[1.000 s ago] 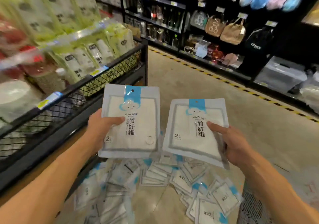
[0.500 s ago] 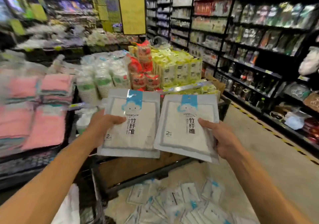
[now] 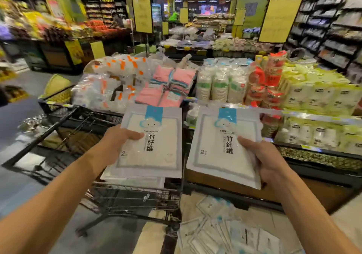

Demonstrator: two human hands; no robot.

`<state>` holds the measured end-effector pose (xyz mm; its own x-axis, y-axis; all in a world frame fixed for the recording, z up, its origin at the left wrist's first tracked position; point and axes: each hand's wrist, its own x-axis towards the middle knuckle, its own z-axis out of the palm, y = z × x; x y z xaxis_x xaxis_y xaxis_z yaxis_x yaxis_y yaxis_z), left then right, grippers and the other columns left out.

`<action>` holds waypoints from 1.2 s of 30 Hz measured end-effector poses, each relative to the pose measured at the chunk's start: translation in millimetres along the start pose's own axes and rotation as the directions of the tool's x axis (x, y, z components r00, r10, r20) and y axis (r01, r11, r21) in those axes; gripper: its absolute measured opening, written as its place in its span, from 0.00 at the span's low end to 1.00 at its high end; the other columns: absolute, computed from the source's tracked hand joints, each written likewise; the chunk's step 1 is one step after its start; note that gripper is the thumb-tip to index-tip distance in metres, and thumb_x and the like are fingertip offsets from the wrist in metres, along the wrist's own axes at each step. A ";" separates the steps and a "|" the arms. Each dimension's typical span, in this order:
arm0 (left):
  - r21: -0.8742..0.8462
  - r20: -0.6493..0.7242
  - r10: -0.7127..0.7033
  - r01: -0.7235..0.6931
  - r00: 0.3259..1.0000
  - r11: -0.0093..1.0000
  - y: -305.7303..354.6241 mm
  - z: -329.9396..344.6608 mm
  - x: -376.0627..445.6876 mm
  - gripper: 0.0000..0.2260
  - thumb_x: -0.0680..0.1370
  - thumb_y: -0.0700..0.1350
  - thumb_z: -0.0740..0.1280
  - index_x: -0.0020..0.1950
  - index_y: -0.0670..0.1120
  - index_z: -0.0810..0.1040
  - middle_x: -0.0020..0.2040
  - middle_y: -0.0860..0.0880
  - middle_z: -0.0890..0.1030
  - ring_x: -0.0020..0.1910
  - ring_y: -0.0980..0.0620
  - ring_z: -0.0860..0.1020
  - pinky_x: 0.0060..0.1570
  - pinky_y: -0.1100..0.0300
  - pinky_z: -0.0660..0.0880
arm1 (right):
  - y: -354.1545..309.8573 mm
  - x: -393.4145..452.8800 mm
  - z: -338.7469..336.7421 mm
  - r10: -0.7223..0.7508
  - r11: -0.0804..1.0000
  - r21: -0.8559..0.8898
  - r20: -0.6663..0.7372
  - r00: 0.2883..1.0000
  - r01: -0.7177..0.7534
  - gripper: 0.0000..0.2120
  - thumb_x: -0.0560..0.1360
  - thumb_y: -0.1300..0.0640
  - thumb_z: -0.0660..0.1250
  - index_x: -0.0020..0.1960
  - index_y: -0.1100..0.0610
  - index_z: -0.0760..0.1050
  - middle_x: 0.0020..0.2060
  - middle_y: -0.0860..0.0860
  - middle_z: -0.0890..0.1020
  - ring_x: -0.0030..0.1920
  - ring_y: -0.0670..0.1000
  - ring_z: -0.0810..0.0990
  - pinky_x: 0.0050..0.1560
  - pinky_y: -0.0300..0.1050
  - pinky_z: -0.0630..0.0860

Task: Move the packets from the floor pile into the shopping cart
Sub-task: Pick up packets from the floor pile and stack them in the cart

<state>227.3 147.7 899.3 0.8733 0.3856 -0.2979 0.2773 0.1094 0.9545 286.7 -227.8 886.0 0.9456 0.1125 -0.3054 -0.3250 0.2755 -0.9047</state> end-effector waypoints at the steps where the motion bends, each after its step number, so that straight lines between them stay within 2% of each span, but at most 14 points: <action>1: -0.008 -0.021 0.005 -0.005 1.000 1.000 -1.9 -16.2 -4.1 0.15 0.72 0.31 0.74 0.57 0.41 0.82 0.50 0.40 0.87 0.48 0.38 0.85 0.49 0.44 0.81 | 5.6 -0.2 12.8 0.014 1.000 -0.002 0.028 1.000 -0.014 0.13 0.77 0.64 0.72 0.61 0.65 0.80 0.49 0.60 0.88 0.44 0.58 0.89 0.34 0.49 0.84; 3: -0.015 -0.050 0.003 -0.004 0.999 1.000 -6.5 -47.7 -7.9 0.14 0.72 0.32 0.74 0.57 0.41 0.82 0.49 0.40 0.87 0.47 0.39 0.86 0.48 0.45 0.82 | 17.0 -0.1 40.3 0.041 0.999 -0.018 0.067 0.997 -0.040 0.14 0.76 0.64 0.73 0.61 0.64 0.80 0.50 0.60 0.88 0.45 0.59 0.89 0.36 0.51 0.85; 7: -0.007 -0.062 0.004 -0.004 0.998 1.000 -13.2 -110.0 2.3 0.18 0.71 0.33 0.75 0.61 0.39 0.81 0.53 0.38 0.86 0.52 0.36 0.85 0.57 0.37 0.79 | 38.5 7.7 102.0 0.061 0.996 -0.067 0.122 0.991 -0.053 0.16 0.75 0.63 0.74 0.61 0.64 0.80 0.52 0.61 0.87 0.50 0.62 0.88 0.47 0.58 0.86; 11: 0.014 -0.071 0.005 -0.004 0.997 1.000 -18.2 -170.4 22.6 0.17 0.72 0.33 0.75 0.60 0.40 0.82 0.52 0.40 0.86 0.51 0.36 0.85 0.57 0.37 0.79 | 61.4 20.4 169.5 0.061 0.995 -0.085 0.126 0.990 -0.051 0.16 0.75 0.63 0.74 0.62 0.65 0.80 0.52 0.61 0.87 0.52 0.63 0.87 0.59 0.63 0.81; 13: 0.021 -0.071 -0.002 0.003 0.997 1.000 -21.2 -200.9 35.8 0.17 0.72 0.33 0.74 0.60 0.41 0.81 0.51 0.41 0.87 0.50 0.37 0.85 0.56 0.38 0.80 | 74.9 27.7 200.9 0.068 0.994 -0.092 0.117 0.991 -0.058 0.16 0.75 0.64 0.74 0.61 0.65 0.80 0.52 0.62 0.87 0.53 0.64 0.87 0.60 0.64 0.80; 19: 0.019 -0.090 -0.052 0.054 0.995 0.998 -35.0 -269.3 81.9 0.14 0.73 0.32 0.73 0.57 0.43 0.80 0.47 0.43 0.87 0.44 0.42 0.87 0.41 0.48 0.83 | 116.7 56.8 265.4 0.123 0.989 -0.089 0.059 0.991 -0.117 0.16 0.76 0.64 0.73 0.62 0.65 0.79 0.53 0.62 0.87 0.54 0.64 0.86 0.61 0.67 0.79; 22: 0.013 -0.100 -0.093 0.095 0.991 0.995 -47.1 -287.8 112.1 0.17 0.72 0.32 0.74 0.59 0.43 0.80 0.48 0.43 0.87 0.45 0.41 0.87 0.44 0.46 0.82 | 134.1 78.8 278.8 0.149 0.982 -0.123 0.022 0.989 -0.145 0.16 0.76 0.64 0.74 0.62 0.65 0.79 0.52 0.62 0.87 0.52 0.63 0.87 0.57 0.63 0.82; 24: 0.002 -0.128 -0.133 0.134 0.983 0.991 -55.9 -295.3 133.8 0.16 0.72 0.32 0.75 0.58 0.43 0.81 0.46 0.44 0.87 0.43 0.42 0.87 0.41 0.48 0.82 | 143.2 96.3 283.9 0.163 0.977 -0.143 0.005 0.987 -0.160 0.15 0.76 0.63 0.73 0.61 0.64 0.79 0.51 0.61 0.87 0.51 0.62 0.87 0.53 0.61 0.84; 27: -0.005 -0.157 -0.184 0.186 0.970 0.983 -72.0 -300.1 167.8 0.16 0.71 0.33 0.76 0.57 0.44 0.81 0.45 0.44 0.88 0.43 0.42 0.87 0.39 0.49 0.82 | 157.3 128.1 288.5 0.172 0.968 -0.184 -0.007 0.985 -0.170 0.14 0.76 0.63 0.73 0.61 0.66 0.79 0.52 0.62 0.87 0.52 0.63 0.87 0.56 0.61 0.82; 30: -0.016 -0.192 -0.216 0.217 0.957 0.976 -91.4 -300.7 204.0 0.16 0.71 0.32 0.75 0.57 0.44 0.81 0.44 0.45 0.88 0.41 0.44 0.87 0.37 0.51 0.82 | 177.1 167.1 290.1 0.209 0.959 -0.192 -0.016 0.978 -0.208 0.13 0.77 0.64 0.72 0.61 0.65 0.80 0.52 0.62 0.87 0.52 0.62 0.87 0.51 0.59 0.85; 33: -0.026 -0.224 -0.255 0.256 0.941 0.966 -112.4 -298.7 239.7 0.17 0.72 0.33 0.76 0.58 0.45 0.80 0.46 0.44 0.87 0.43 0.42 0.87 0.41 0.47 0.83 | 201.7 216.2 289.6 0.254 0.943 -0.217 -0.025 0.967 -0.254 0.15 0.76 0.63 0.73 0.62 0.65 0.79 0.52 0.61 0.87 0.51 0.61 0.88 0.43 0.54 0.86; 36: -0.027 -0.264 -0.317 0.322 0.911 0.947 -134.5 -296.4 279.1 0.17 0.73 0.32 0.73 0.59 0.44 0.78 0.48 0.42 0.87 0.44 0.42 0.86 0.43 0.47 0.83 | 229.2 263.6 289.0 0.315 0.917 -0.243 -0.051 0.948 -0.318 0.16 0.75 0.63 0.74 0.62 0.65 0.79 0.51 0.61 0.87 0.51 0.62 0.88 0.43 0.53 0.86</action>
<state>314.9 512.1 691.2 0.6016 0.5587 -0.5709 0.5324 0.2523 0.8080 456.4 140.8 684.0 0.7945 0.1446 -0.5897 -0.5942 -0.0147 -0.8042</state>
